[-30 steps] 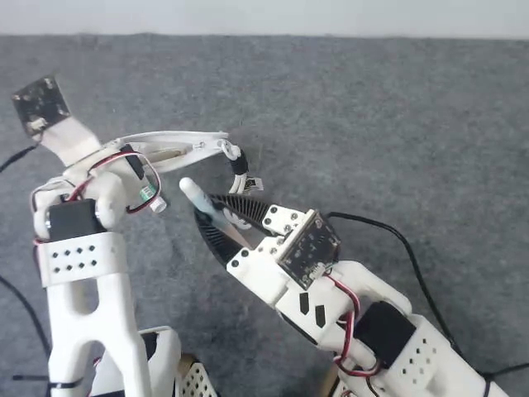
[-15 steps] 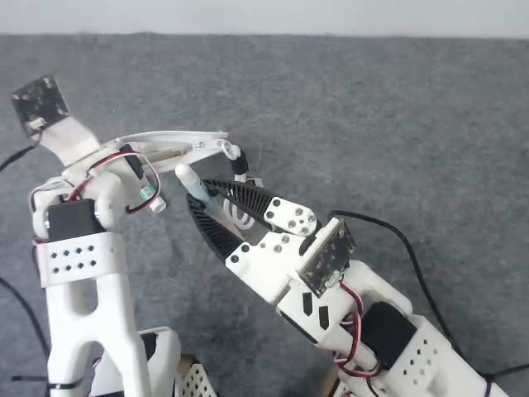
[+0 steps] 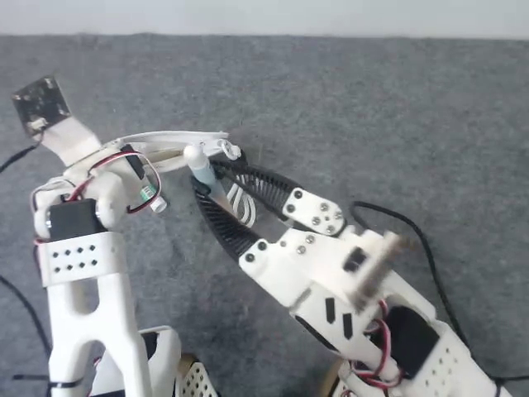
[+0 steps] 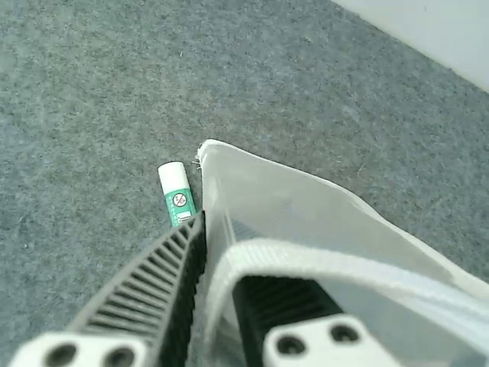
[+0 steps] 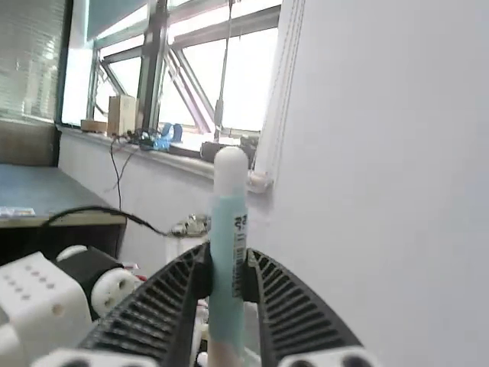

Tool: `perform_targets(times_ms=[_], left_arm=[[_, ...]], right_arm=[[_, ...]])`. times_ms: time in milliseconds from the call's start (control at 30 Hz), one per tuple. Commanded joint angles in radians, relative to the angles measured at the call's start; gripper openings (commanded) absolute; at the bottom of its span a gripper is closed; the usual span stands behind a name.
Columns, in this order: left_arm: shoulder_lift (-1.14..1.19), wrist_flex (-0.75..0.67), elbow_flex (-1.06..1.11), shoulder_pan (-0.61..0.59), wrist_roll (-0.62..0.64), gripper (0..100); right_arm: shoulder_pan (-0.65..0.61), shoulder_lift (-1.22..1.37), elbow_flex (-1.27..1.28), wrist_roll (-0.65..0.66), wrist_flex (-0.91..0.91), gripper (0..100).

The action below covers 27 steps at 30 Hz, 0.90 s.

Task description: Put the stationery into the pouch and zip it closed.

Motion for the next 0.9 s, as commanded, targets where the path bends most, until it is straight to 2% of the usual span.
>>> perform_targets(times_ms=[0, 333, 667, 867], left_arm=[[-0.014, -0.029, -0.010, -0.002, 0.012, 1], [-0.014, -0.028, -0.008, -0.002, 0.012, 1], [-0.014, -0.028, -0.008, -0.002, 0.012, 1], [-0.014, -0.028, -0.008, -0.002, 0.012, 1]], right_arm=[[-0.031, 0.021, -0.112, 0.006, -0.061, 0.6], [-0.036, 0.232, -0.175, 0.002, -0.223, 0.6], [-0.030, 0.265, -0.061, 0.008, -0.432, 0.6], [-0.030, 0.266, -0.020, 0.008, -0.452, 0.6]])
